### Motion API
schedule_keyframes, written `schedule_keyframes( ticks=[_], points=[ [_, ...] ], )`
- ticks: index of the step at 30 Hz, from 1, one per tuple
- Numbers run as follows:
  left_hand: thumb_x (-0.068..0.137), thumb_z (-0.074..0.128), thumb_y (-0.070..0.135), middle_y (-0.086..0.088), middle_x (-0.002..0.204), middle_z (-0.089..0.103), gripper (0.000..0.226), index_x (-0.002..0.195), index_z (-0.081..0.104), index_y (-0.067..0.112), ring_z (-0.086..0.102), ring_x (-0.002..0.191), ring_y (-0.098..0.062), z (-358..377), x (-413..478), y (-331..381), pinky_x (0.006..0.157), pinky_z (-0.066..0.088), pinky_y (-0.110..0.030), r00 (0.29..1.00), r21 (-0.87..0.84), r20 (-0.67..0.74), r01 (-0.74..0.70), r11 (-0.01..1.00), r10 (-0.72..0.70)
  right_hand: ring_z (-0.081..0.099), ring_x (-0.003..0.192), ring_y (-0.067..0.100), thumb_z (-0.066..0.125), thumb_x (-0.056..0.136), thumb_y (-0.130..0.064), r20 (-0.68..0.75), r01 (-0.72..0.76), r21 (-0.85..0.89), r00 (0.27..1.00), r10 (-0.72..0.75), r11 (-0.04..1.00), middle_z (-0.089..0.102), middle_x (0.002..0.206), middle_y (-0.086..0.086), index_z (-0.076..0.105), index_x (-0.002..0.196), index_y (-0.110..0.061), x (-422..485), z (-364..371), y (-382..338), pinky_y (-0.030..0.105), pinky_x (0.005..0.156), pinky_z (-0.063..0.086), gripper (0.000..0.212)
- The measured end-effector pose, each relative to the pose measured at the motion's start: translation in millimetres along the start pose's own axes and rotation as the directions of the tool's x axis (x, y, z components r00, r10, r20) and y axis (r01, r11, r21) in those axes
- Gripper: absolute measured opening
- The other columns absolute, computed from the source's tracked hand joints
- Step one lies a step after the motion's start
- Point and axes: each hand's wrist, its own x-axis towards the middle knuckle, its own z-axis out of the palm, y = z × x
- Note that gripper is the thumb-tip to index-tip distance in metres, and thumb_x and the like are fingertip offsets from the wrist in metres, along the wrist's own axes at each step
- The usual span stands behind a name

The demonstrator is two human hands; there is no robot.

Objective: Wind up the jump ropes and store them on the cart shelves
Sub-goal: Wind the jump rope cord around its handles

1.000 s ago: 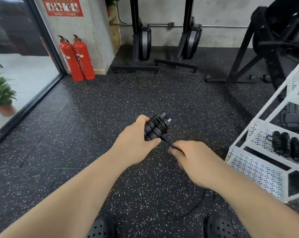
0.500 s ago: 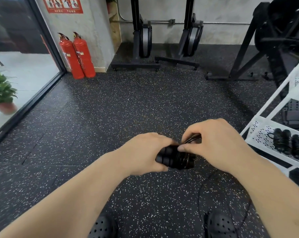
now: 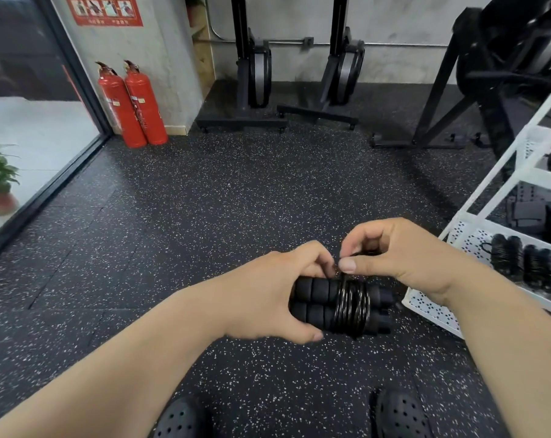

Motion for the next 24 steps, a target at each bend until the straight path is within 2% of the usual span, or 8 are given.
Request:
schedule_keyframes(
  ticks=[5, 8, 11, 13, 15, 18, 20, 24],
  points=[
    [0.081, 0.092, 0.019, 0.009, 0.104, 0.073, 0.065, 0.121, 0.043, 0.034, 0.065, 0.09, -0.017, 0, -5, 1, 0.085, 0.055, -0.043, 0.999, -0.12, -0.036, -0.005, 0.993, 0.001, 0.06, 0.073, 0.013, 0.084, 0.082, -0.038, 0.111, -0.119, 0.225, 0.989, 0.096, 0.967, 0.066, 0.084, 0.006, 0.078, 0.092, -0.014, 3, 9, 12, 0.024, 0.064, 0.048, 0.027],
    [0.082, 0.091, 0.019, 0.01, 0.11, 0.074, 0.065, 0.122, 0.042, 0.034, 0.066, 0.087, -0.02, -1, -6, -3, 0.082, 0.057, -0.045, 0.993, -0.195, -0.113, 0.015, 0.981, -0.038, 0.061, 0.074, 0.018, 0.072, 0.094, -0.041, 0.131, -0.187, 0.323, 0.98, 0.151, 0.928, 0.069, 0.084, 0.007, 0.075, 0.092, -0.014, 5, 21, 15, 0.032, 0.069, 0.052, 0.028],
    [0.085, 0.089, 0.025, 0.014, 0.115, 0.075, 0.062, 0.122, 0.041, 0.039, 0.067, 0.08, -0.014, 0, -4, -9, 0.076, 0.059, -0.044, 0.974, -0.257, -0.204, 0.046, 0.965, -0.101, 0.061, 0.082, 0.025, 0.051, 0.111, -0.017, 0.012, -0.265, 0.26, 0.962, 0.271, 0.928, 0.073, 0.09, 0.018, 0.077, 0.097, -0.008, 9, 34, 22, 0.054, 0.086, 0.059, 0.031],
    [0.086, 0.088, 0.032, 0.018, 0.114, 0.075, 0.06, 0.122, 0.041, 0.042, 0.07, 0.082, -0.012, 1, 1, -15, 0.079, 0.061, -0.042, 0.948, -0.234, -0.283, 0.079, 0.969, -0.145, 0.06, 0.074, 0.024, 0.048, 0.112, -0.016, -0.019, -0.318, 0.219, 0.944, 0.33, 0.923, 0.071, 0.082, 0.014, 0.075, 0.097, -0.007, 11, 44, 24, 0.051, 0.084, 0.059, 0.033],
    [0.085, 0.086, 0.042, 0.021, 0.114, 0.073, 0.058, 0.123, 0.042, 0.045, 0.071, 0.093, -0.007, 1, 7, -23, 0.088, 0.059, -0.039, 0.901, -0.198, -0.387, 0.123, 0.972, -0.194, 0.057, 0.067, 0.024, 0.049, 0.113, -0.027, -0.021, -0.32, 0.201, 0.943, 0.331, 0.926, 0.067, 0.075, 0.01, 0.074, 0.089, -0.009, 12, 54, 24, 0.046, 0.073, 0.056, 0.039],
    [0.088, 0.082, 0.051, 0.023, 0.111, 0.068, 0.057, 0.127, 0.042, 0.043, 0.064, 0.093, 0.005, 1, 13, -39, 0.08, 0.05, -0.019, 0.83, -0.116, -0.488, 0.244, 0.963, -0.269, 0.052, 0.06, 0.019, 0.044, 0.114, -0.037, -0.031, -0.279, 0.082, 0.959, 0.282, 0.957, 0.062, 0.069, 0.003, 0.075, 0.095, -0.01, 16, 68, 23, 0.037, 0.06, 0.051, 0.045],
    [0.089, 0.081, 0.052, 0.022, 0.108, 0.065, 0.058, 0.131, 0.044, 0.038, 0.061, 0.091, 0.005, 0, 17, -50, 0.075, 0.047, -0.017, 0.802, -0.066, -0.518, 0.309, 0.949, -0.297, 0.051, 0.054, 0.013, 0.041, 0.115, -0.035, -0.05, -0.237, -0.092, 0.971, 0.233, 0.967, 0.062, 0.067, -0.003, 0.074, 0.099, -0.02, 17, 75, 19, 0.033, 0.057, 0.047, 0.039],
    [0.089, 0.08, 0.051, 0.017, 0.101, 0.064, 0.046, 0.122, 0.058, 0.029, 0.06, 0.089, 0.0, -4, 20, -64, 0.071, 0.044, -0.017, 0.768, -0.026, -0.552, 0.374, 0.927, -0.325, 0.059, 0.059, 0.009, 0.042, 0.113, -0.04, -0.089, -0.11, -0.558, 0.993, 0.073, 0.822, 0.067, 0.073, -0.005, 0.066, 0.104, -0.031, 9, 82, 4, 0.032, 0.055, 0.044, 0.027]
  ],
)
